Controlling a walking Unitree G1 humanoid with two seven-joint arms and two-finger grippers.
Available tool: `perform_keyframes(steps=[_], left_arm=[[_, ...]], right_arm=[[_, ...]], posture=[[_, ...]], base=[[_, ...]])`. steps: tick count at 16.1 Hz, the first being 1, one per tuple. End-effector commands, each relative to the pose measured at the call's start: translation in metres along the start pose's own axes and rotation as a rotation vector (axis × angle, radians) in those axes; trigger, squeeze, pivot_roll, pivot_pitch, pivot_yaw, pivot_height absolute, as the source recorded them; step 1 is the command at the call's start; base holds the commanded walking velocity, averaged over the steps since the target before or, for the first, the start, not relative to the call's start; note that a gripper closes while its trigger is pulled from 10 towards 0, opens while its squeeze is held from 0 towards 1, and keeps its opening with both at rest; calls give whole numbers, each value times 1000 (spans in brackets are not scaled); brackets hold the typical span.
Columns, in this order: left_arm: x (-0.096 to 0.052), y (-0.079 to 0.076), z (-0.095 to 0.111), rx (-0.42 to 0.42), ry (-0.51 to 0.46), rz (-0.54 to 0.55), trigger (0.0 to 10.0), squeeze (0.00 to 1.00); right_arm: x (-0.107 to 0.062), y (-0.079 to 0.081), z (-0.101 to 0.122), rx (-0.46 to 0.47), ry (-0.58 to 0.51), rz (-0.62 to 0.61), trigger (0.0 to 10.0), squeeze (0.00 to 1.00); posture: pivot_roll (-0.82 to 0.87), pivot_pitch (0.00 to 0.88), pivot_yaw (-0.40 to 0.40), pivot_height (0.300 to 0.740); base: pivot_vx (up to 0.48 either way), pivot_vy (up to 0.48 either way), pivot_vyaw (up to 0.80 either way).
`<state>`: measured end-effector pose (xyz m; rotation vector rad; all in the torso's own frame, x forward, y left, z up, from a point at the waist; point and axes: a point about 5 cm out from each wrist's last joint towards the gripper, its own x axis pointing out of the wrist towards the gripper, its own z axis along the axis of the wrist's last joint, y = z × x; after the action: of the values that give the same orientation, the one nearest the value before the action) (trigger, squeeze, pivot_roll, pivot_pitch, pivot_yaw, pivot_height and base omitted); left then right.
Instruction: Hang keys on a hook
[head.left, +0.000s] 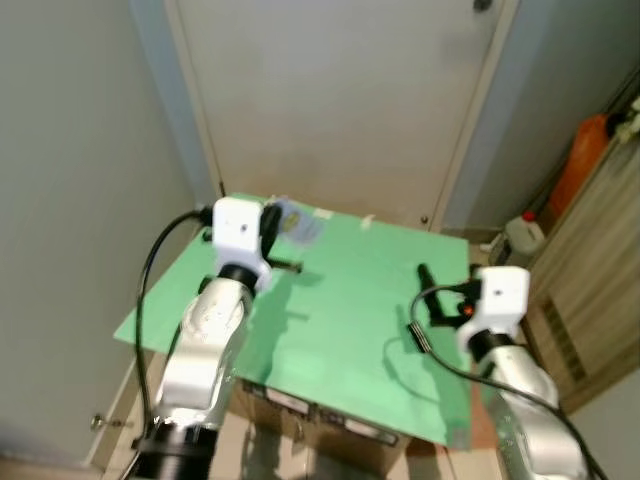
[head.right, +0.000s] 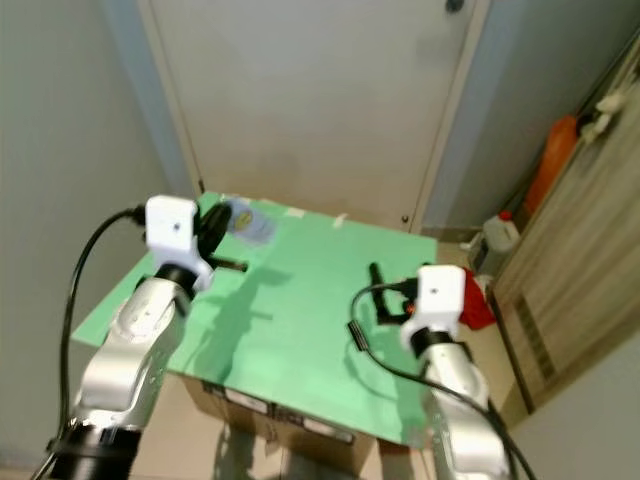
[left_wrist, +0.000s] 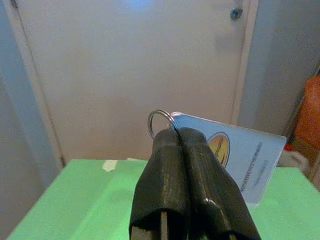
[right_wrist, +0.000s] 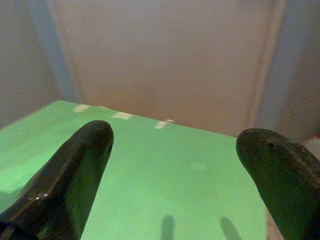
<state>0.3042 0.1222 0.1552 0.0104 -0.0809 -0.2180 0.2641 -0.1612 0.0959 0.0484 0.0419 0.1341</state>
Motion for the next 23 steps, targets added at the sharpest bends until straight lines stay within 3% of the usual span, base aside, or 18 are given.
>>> perform_keyframes(steps=[1,7,11,23], left_arm=[[1,-1,1,-1,-5,-2,0,0],[3,-1,1,14,-7,-7,0,0],[4,-1,1,11,-12,-4,0,0],[5,-4,0,47,-14,-23,0,0]], right_arm=[[-1,-4,-2,-4,9,-13,10000,0],[-1,-3,-6,-6,22,-11,10000,0],[0,-4,-8,-10,29,-9,10000,0],[1,-5,-12,-17,47,-2,10000,0]], posture=[[-62,0,54,740],[-61,0,57,740],[-62,0,57,740],[-57,0,50,740]], base=[[0,-480,0],[0,-80,0],[0,-447,0],[0,0,0]])
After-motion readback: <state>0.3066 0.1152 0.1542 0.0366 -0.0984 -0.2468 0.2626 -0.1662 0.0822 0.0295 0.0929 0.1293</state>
